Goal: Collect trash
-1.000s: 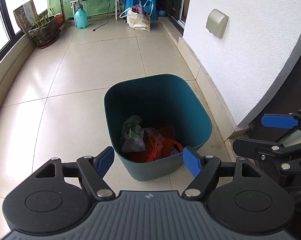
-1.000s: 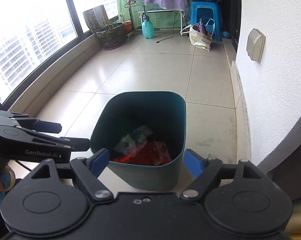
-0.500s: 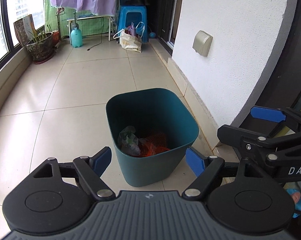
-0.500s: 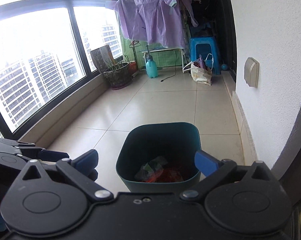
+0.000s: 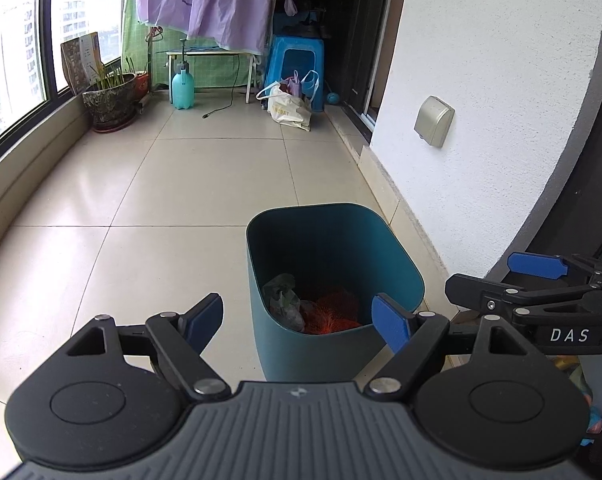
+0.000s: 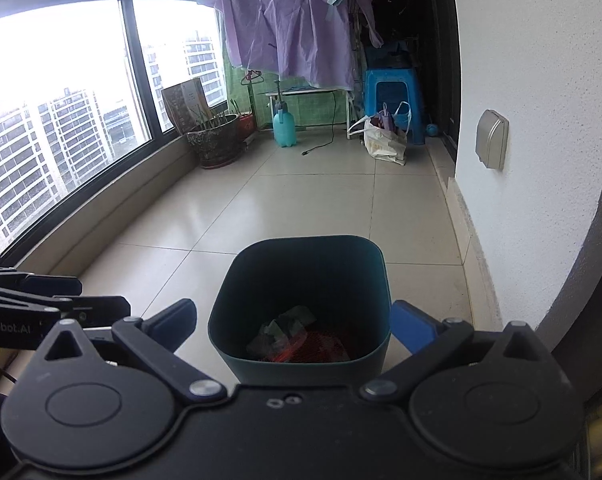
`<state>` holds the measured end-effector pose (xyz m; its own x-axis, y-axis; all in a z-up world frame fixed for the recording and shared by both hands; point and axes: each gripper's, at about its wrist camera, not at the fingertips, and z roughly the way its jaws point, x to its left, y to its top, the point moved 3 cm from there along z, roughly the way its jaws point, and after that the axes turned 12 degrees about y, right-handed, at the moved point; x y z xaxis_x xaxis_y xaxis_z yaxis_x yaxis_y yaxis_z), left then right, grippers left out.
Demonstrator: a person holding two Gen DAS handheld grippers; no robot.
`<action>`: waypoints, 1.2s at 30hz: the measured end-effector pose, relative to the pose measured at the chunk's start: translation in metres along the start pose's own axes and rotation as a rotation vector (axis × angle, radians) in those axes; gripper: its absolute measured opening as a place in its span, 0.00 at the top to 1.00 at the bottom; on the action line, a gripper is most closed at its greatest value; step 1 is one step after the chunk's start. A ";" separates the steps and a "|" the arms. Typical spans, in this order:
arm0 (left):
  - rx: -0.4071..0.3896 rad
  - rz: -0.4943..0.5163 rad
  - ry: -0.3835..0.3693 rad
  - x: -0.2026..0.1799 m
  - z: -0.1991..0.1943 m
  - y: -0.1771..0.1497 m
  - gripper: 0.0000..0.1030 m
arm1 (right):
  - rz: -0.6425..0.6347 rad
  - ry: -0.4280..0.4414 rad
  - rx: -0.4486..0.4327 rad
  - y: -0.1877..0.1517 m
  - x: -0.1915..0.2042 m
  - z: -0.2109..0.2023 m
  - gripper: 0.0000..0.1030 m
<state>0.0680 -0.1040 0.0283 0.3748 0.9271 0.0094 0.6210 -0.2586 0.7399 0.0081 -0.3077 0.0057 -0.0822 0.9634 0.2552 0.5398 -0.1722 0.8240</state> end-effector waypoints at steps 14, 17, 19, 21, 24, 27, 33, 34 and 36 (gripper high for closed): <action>-0.011 0.001 0.033 -0.003 0.000 -0.003 0.21 | 0.028 0.008 0.032 -0.003 0.002 0.007 0.00; 0.001 -0.010 0.036 -0.001 0.002 -0.003 0.21 | 0.033 0.004 0.028 -0.003 0.001 0.006 0.00; 0.013 -0.024 0.031 0.001 0.003 -0.003 0.21 | 0.037 0.005 0.026 -0.003 0.000 0.006 0.00; 0.021 -0.037 0.027 0.003 0.004 -0.002 0.21 | 0.037 0.001 0.029 -0.003 0.000 0.007 0.00; 0.026 -0.047 0.031 0.006 0.006 -0.005 0.21 | 0.033 -0.005 0.033 -0.003 0.001 0.007 0.00; 0.034 -0.049 0.037 0.007 0.008 -0.005 0.21 | 0.033 -0.008 0.033 -0.003 0.001 0.007 0.00; 0.026 -0.047 0.037 0.005 0.007 -0.006 0.21 | 0.034 -0.014 0.036 -0.004 0.001 0.008 0.00; 0.021 -0.046 0.036 0.005 0.006 -0.006 0.21 | 0.035 -0.016 0.036 -0.003 0.001 0.008 0.00; 0.013 -0.043 0.032 0.004 0.005 -0.006 0.21 | 0.038 -0.018 0.037 -0.003 0.000 0.009 0.00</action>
<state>0.0693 -0.0996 0.0209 0.3252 0.9456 -0.0006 0.6453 -0.2215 0.7311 0.0135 -0.3057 -0.0014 -0.0459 0.9598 0.2768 0.5731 -0.2016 0.7943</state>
